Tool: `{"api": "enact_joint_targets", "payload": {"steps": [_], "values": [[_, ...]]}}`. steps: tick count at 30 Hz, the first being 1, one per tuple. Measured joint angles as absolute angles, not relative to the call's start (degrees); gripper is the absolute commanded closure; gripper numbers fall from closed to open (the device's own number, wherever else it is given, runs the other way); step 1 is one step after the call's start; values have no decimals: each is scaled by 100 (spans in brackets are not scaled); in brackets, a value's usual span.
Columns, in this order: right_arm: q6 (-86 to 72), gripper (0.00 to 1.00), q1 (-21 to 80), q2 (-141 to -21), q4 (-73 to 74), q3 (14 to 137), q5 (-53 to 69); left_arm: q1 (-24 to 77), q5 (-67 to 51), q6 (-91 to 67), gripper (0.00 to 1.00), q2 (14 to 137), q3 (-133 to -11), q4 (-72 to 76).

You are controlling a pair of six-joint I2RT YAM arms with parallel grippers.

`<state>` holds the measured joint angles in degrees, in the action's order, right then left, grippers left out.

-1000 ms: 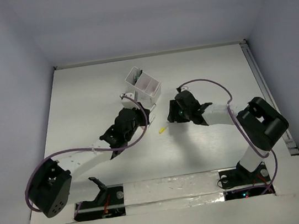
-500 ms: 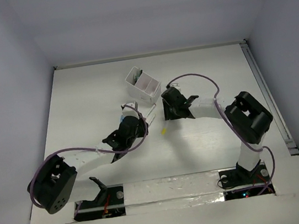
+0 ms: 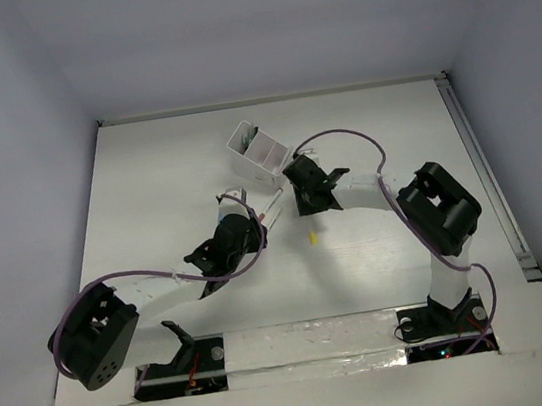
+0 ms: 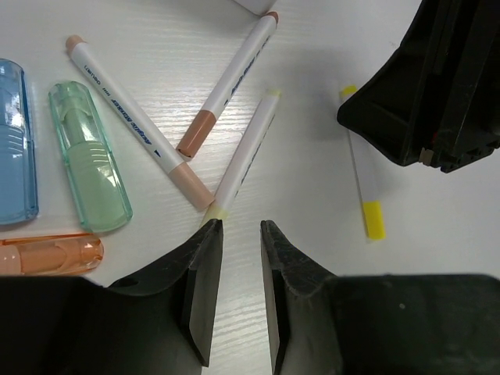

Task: Sort the stationery into containers
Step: Pick up the pen from the center of the board.

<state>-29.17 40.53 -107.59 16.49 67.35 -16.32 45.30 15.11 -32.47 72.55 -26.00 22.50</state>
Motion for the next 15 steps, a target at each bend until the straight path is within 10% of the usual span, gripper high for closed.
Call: {"api": "enact_joint_targets", "payload": {"steps": [4,15], "values": [[-2766,98,4053,-10864,1815,6904,-1632,4530,1511,-3251,76,7290,-2600,2300],[-2471,100,4053,-10217,1693,6772,-1608,4530,1549,-3273,68,7432,-2600,2388]]}}
